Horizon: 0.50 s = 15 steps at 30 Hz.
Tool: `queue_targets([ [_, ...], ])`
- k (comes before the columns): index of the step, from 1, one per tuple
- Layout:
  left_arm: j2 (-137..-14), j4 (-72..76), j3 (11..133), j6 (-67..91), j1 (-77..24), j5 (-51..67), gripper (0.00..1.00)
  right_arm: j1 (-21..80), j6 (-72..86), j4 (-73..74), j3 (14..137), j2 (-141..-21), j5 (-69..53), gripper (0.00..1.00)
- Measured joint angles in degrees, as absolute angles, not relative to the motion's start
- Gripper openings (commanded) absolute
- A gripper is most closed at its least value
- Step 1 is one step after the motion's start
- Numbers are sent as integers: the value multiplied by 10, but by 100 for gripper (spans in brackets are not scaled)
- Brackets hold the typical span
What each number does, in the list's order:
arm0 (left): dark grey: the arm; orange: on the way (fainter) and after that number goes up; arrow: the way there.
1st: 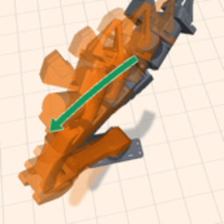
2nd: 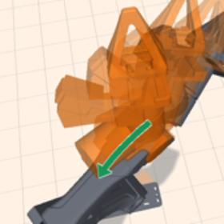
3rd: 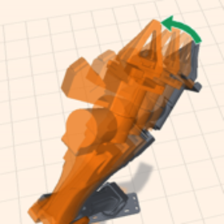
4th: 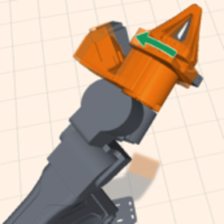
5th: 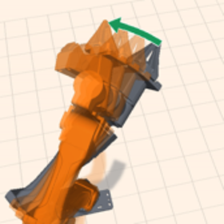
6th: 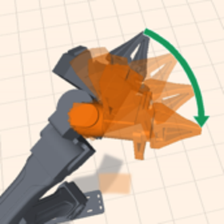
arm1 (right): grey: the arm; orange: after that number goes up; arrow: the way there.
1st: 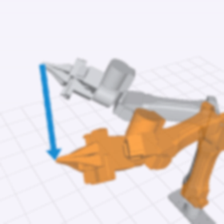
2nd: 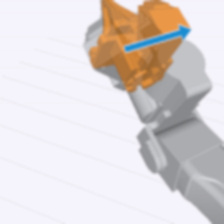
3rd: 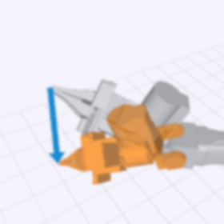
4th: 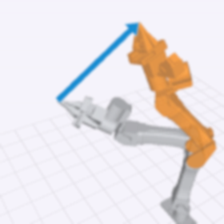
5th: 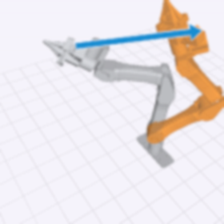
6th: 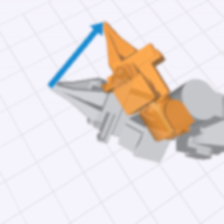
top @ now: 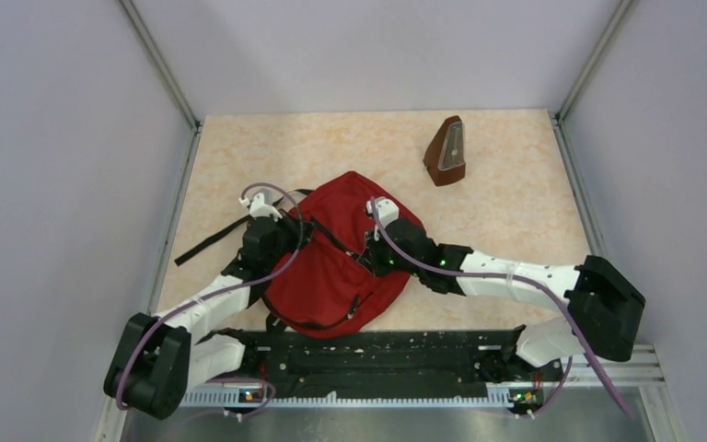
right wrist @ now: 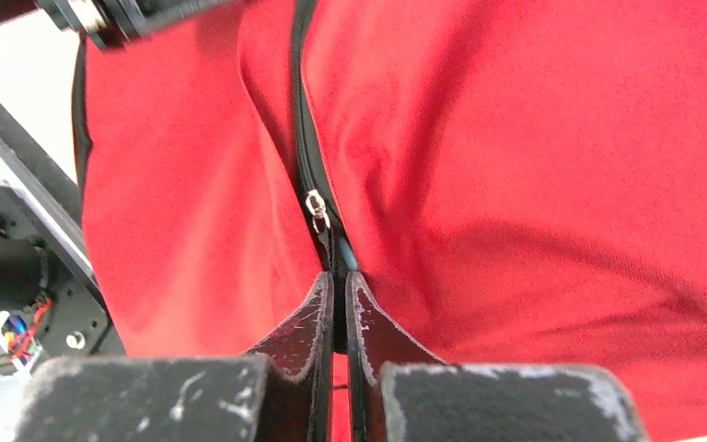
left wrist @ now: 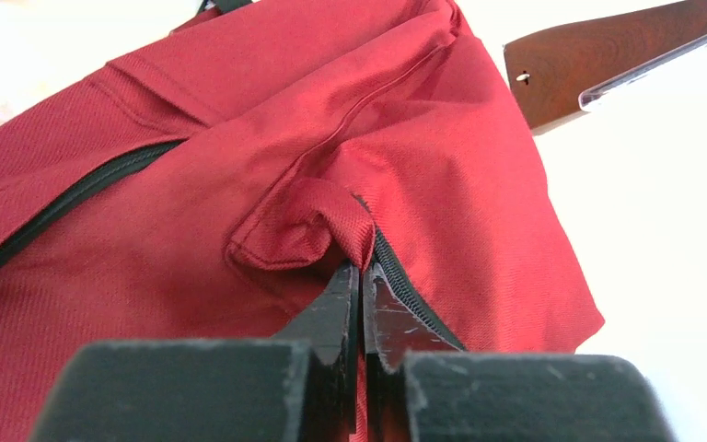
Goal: Pack the student bag
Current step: Zip the student bag at the center of the board.
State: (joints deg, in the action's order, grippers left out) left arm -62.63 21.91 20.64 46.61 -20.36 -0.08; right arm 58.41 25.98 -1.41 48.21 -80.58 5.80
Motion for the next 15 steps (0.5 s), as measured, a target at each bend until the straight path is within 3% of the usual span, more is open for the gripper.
queue_targets([
  [15, -672, 217, 255, 421, -204, 15, 0, 625, 262, 45, 398, -735, 124, 0],
])
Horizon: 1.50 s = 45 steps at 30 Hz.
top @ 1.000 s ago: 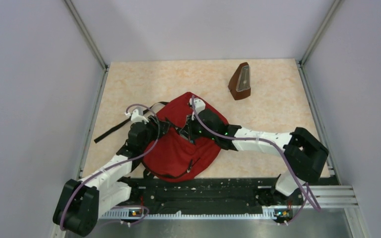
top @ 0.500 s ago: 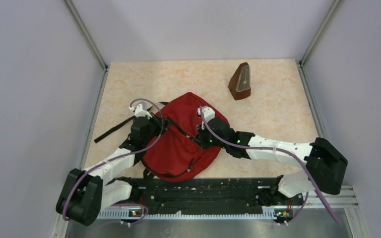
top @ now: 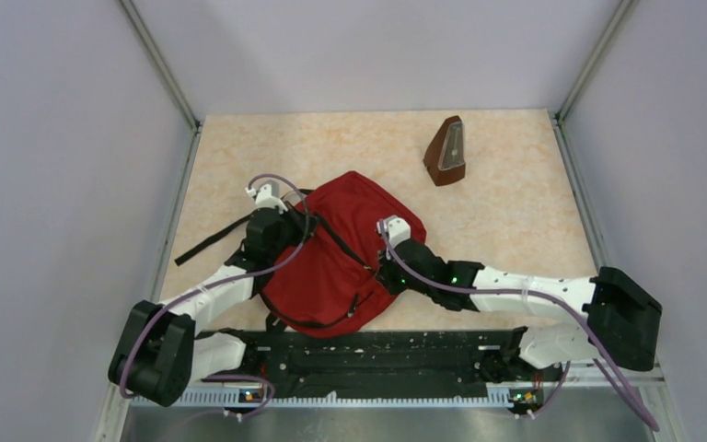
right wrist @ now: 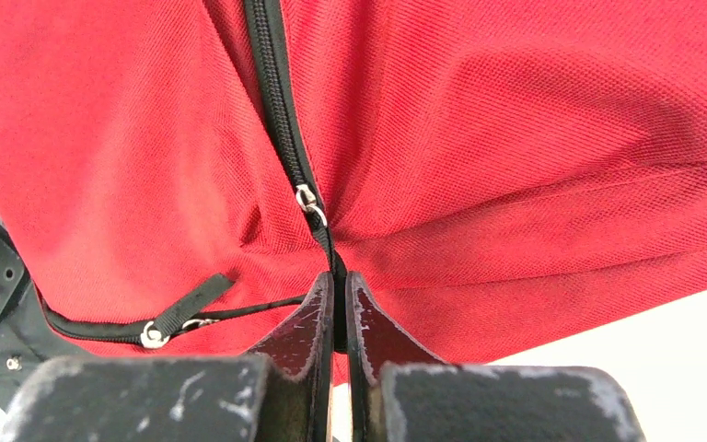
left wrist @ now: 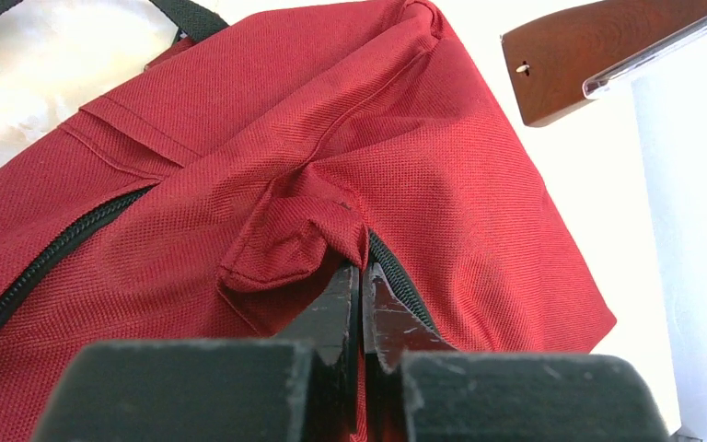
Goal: Pack the student bag
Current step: Zip the student bag at the center of the board, then reset both arms
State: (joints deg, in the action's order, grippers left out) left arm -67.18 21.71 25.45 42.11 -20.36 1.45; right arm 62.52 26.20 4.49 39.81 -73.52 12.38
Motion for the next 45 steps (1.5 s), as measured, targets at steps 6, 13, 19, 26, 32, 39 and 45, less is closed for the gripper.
queue_targets([
  [6, -674, 215, 258, 408, -204, 16, 63, 626, 270, 43, 390, -727, 141, 23],
  [13, -651, 212, 263, 379, -199, -15, 95, 624, 234, 80, 387, -695, 137, 84],
  [19, -567, 175, 263, 345, -186, -59, 98, 556, 199, 99, 412, -668, 114, 85],
  [26, -475, -6, 302, 330, -117, -95, 98, 369, 176, 109, 413, -618, 74, 87],
  [32, -365, -179, 416, 306, -112, -130, 98, 246, 185, 142, 374, -482, 145, 96],
  [39, -305, -270, 524, 228, -112, -158, 98, 246, 183, 128, 339, -342, 248, 98],
  [45, -273, -285, 457, 188, -112, -168, 98, 246, 180, 121, 321, -311, 279, 98],
])
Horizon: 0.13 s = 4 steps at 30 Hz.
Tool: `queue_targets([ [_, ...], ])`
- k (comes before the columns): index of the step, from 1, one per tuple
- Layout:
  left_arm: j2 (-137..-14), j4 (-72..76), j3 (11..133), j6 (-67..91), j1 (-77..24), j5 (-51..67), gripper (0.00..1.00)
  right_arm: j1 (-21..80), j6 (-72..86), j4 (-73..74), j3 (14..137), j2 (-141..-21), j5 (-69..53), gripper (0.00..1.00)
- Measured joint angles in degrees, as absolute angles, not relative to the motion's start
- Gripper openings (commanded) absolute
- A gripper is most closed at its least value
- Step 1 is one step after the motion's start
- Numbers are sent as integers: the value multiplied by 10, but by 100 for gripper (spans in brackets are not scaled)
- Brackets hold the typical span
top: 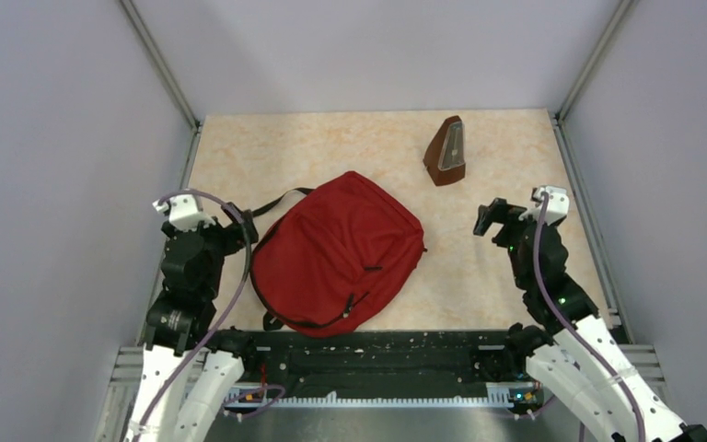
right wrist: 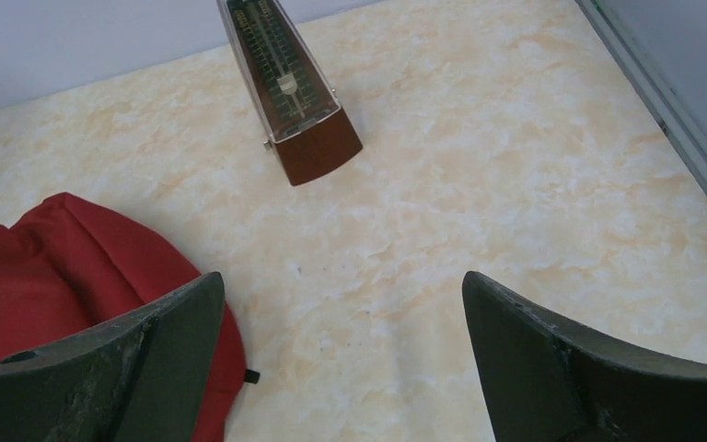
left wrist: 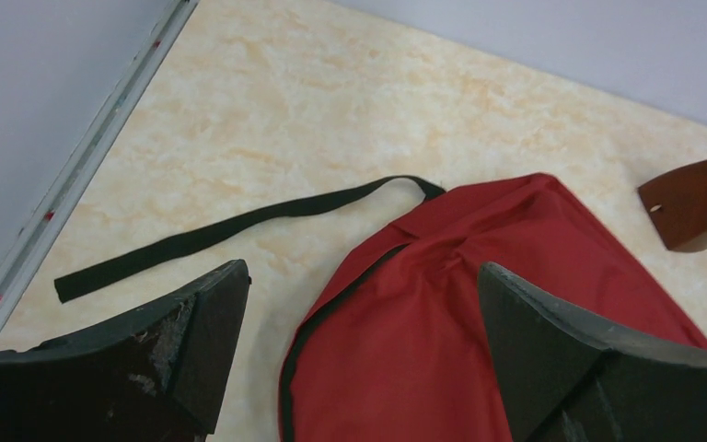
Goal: Pack the student bag
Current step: Reset both arms
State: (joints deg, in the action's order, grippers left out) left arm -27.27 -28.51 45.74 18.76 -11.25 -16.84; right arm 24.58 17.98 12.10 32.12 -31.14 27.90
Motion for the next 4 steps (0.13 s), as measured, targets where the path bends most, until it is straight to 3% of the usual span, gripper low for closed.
queue_targets([
  [4, -272, -291, 443, 178, -112, -168, 98, 246, 177, 121, 321, -312, 286, 98],
])
